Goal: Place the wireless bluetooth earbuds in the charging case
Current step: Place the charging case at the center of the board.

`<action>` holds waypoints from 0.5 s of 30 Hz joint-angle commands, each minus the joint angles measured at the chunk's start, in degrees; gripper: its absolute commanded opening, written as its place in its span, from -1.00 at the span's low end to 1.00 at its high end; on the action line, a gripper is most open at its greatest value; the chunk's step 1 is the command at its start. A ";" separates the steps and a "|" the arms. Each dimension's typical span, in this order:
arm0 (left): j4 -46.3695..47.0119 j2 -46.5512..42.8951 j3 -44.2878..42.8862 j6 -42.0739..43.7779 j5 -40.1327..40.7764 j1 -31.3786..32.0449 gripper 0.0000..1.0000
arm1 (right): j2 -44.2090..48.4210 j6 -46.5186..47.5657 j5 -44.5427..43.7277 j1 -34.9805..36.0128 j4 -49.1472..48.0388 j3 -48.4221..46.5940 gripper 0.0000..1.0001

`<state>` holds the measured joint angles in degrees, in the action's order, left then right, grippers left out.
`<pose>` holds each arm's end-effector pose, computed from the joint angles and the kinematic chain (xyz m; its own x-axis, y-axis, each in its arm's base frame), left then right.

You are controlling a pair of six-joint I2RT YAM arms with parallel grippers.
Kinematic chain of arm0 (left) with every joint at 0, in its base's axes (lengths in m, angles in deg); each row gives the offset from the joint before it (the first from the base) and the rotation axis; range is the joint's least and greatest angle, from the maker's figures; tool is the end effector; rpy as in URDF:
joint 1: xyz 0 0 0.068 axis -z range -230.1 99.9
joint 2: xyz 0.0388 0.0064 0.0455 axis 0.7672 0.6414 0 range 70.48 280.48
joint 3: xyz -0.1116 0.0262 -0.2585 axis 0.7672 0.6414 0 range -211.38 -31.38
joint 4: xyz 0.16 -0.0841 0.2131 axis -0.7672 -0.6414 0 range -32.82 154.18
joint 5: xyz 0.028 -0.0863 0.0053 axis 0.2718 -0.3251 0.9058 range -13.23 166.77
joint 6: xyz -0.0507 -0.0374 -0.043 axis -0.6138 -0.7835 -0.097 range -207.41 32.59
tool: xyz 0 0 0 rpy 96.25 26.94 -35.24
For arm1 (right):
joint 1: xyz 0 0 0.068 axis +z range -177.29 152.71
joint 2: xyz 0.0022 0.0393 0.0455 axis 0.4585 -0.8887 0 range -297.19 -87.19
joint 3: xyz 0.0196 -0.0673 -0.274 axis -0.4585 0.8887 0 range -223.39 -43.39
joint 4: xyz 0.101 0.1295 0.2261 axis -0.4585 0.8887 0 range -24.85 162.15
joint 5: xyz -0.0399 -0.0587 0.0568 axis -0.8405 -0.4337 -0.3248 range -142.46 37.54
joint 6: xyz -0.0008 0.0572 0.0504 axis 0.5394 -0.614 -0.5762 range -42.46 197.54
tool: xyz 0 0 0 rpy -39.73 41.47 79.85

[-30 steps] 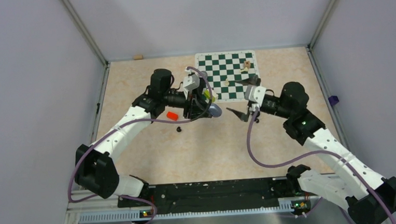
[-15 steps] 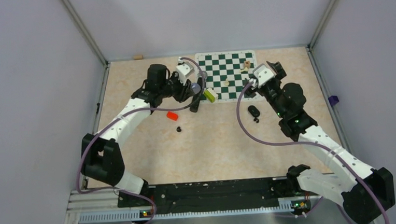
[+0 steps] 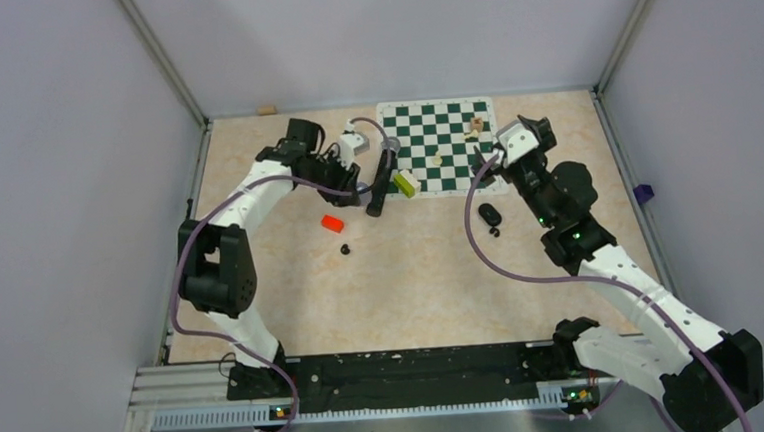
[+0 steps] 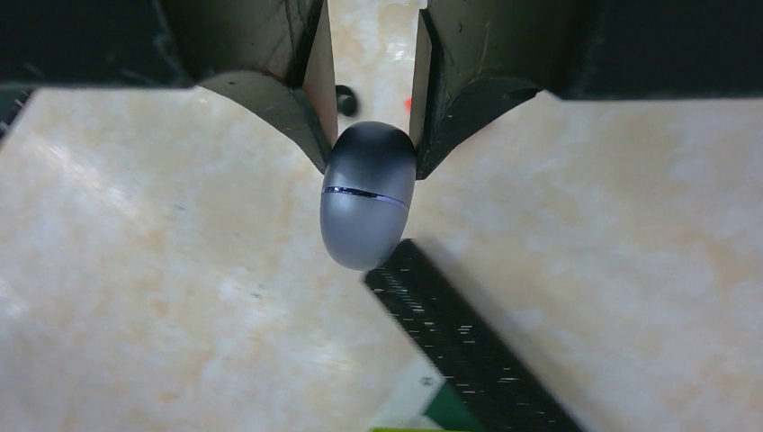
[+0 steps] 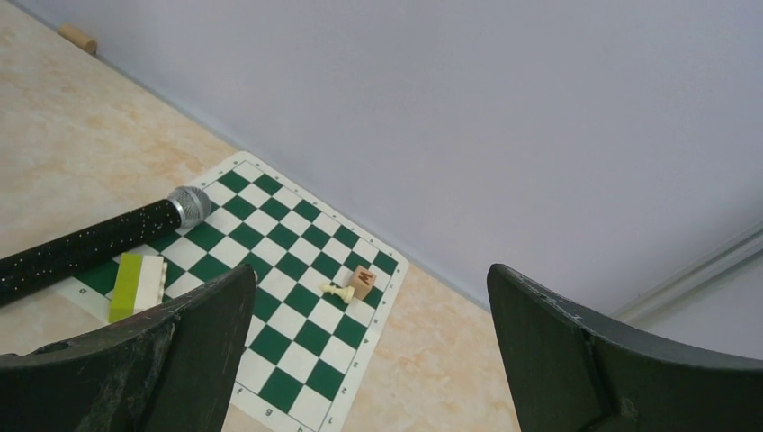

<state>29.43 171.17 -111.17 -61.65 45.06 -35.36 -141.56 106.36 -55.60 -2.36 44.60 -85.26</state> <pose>0.3895 -0.1376 0.2383 -0.5003 0.5139 -0.6969 0.8003 0.5817 -0.1455 0.2446 0.1098 0.3573 0.2905 -0.3957 -0.8712 -0.2645 0.8418 -0.4706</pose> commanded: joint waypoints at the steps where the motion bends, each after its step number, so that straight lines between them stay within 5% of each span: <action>1: -11.15 2.32 -2.29 6.68 -11.40 4.58 -1.00 | 1.49 -1.34 1.74 -0.83 -1.67 0.24 0.98; 9: -3.37 12.02 -4.46 -6.06 -20.40 7.48 -0.99 | 1.78 -2.24 2.85 -1.65 -1.39 0.34 0.98; 15: 1.22 18.11 -10.84 -13.75 -17.31 10.40 -0.92 | 2.63 -3.82 4.11 -3.81 -1.18 0.29 0.97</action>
<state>25.19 188.04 -116.66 -68.56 29.04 -27.03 -140.68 104.46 -52.85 -4.59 45.01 -85.00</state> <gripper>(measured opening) 0.367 0.988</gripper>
